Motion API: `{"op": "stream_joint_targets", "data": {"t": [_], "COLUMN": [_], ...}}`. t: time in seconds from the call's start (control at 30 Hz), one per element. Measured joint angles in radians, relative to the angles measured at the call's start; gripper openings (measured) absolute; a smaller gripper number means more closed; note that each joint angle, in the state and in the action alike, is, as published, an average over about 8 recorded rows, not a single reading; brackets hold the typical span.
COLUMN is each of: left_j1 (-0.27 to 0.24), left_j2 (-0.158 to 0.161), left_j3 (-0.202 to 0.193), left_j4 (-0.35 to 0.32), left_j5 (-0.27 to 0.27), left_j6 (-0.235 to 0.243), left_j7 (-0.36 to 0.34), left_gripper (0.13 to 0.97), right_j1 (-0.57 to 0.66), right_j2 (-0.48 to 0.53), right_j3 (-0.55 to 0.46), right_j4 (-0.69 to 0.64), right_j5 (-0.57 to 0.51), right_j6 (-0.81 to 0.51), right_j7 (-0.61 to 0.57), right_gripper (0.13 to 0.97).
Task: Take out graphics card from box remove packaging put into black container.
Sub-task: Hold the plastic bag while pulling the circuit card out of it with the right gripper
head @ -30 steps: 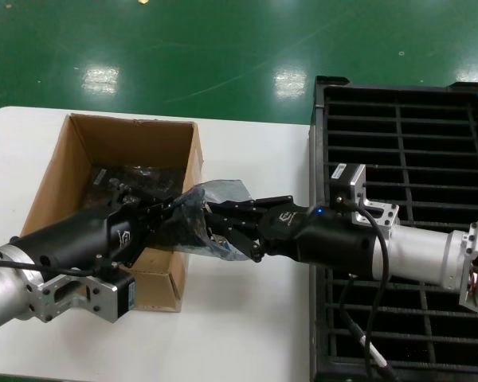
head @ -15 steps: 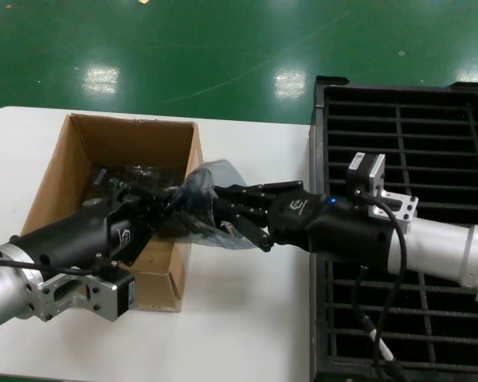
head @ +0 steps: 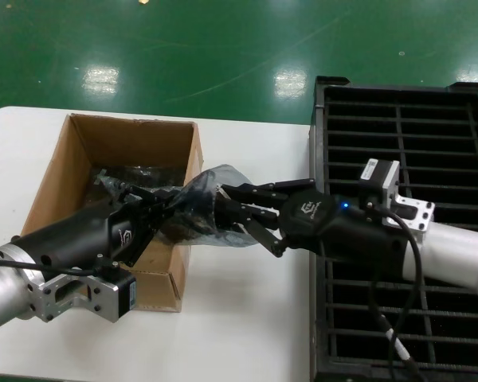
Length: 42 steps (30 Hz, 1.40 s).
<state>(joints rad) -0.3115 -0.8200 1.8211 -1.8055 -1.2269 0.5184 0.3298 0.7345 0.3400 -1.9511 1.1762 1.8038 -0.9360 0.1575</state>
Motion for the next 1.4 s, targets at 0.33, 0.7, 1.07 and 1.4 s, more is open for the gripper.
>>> {"op": "stream_joint_targets", "data": {"t": [0.33, 0.7, 1.07, 1.4], "left_j1": [0.0, 0.0, 0.0, 0.0], "left_j2": [0.0, 0.0, 0.0, 0.0], "left_j3": [0.0, 0.0, 0.0, 0.0], "left_j4": [0.0, 0.0, 0.0, 0.0], "left_j5": [0.0, 0.0, 0.0, 0.0], "left_j6": [0.0, 0.0, 0.0, 0.0], "left_j7": [0.0, 0.0, 0.0, 0.0], "left_gripper": [0.139, 0.139, 0.139, 0.139], "right_j1": [-0.045, -0.072, -0.103, -0.132], "right_j2": [0.051, 0.072, 0.095, 0.094], "right_j3": [0.036, 0.058, 0.074, 0.08], "right_j4": [0.073, 0.101, 0.123, 0.121], "right_j5": [0.011, 0.035, 0.057, 0.072], "right_j6": [0.045, 0.067, 0.076, 0.087], "right_j7": [-0.019, -0.037, -0.048, -0.059], "right_gripper": [0.187, 0.187, 0.187, 0.187]}}
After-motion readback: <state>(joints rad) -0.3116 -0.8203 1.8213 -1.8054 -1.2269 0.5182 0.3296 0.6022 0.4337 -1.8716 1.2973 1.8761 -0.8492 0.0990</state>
